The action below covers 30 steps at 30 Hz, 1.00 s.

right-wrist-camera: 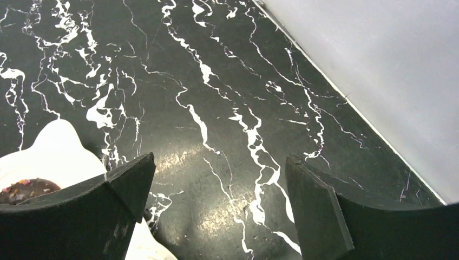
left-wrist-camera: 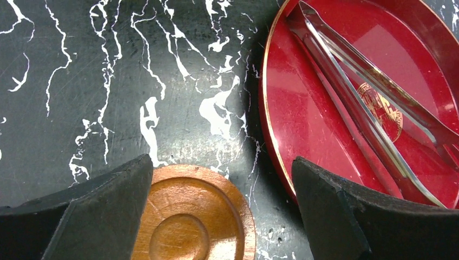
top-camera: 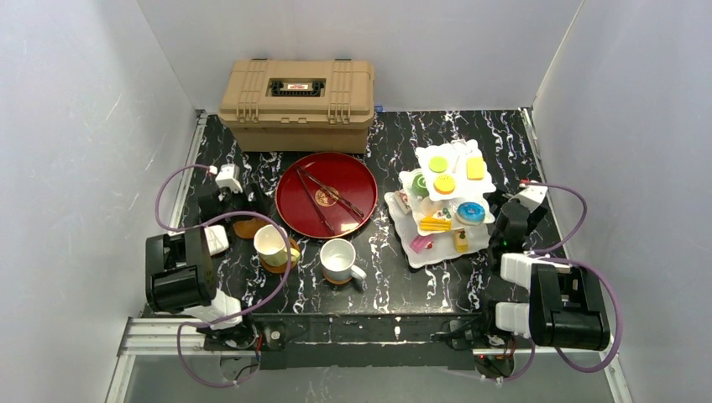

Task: Serve the afternoon tea
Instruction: Reset both arms

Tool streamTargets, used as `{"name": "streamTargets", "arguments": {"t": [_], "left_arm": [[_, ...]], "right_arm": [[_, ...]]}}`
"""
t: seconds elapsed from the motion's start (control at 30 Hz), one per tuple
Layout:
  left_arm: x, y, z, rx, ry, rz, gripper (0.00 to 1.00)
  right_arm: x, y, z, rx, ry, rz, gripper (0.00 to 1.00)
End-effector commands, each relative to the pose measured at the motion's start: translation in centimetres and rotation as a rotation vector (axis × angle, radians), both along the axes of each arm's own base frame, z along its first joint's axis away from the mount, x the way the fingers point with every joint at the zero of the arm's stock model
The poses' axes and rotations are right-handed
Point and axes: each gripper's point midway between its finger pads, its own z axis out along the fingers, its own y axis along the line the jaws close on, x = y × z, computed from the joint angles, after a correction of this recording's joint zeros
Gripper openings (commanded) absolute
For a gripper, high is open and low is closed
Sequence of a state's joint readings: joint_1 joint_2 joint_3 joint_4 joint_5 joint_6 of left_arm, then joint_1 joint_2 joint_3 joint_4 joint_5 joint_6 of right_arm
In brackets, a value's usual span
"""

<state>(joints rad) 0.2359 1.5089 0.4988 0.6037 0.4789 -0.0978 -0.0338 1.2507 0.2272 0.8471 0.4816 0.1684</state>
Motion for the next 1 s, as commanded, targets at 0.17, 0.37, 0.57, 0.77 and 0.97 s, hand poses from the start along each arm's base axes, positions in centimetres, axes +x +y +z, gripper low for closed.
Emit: {"name": "streamTargets", "arguments": {"t": [0.17, 0.37, 0.57, 0.77, 0.97], "left_arm": [[0.6, -1.4, 1.4, 0.159, -0.149, -0.01, 0.98], [-0.2, -2.1, 1.4, 0.207, -0.278, 0.0, 0.98], [-0.3, -2.1, 1.0, 0.205, -0.246, -0.005, 0.98], [-0.3, -2.1, 1.0, 0.205, -0.247, -0.004, 0.98], [-0.3, -2.1, 1.1, 0.205, -0.248, -0.004, 0.98]], "right_arm": [[-0.3, 2.2, 0.0, -0.089, -0.02, 0.069, 0.98], [0.4, 4.0, 0.5, -0.127, -0.044, 0.153, 0.98], [0.8, 4.8, -0.2, -0.124, -0.084, 0.192, 0.98], [1.0, 5.3, -1.4, -0.132, -0.087, 0.225, 0.98], [3.6, 6.3, -2.2, -0.156, -0.014, 0.285, 0.98]]}}
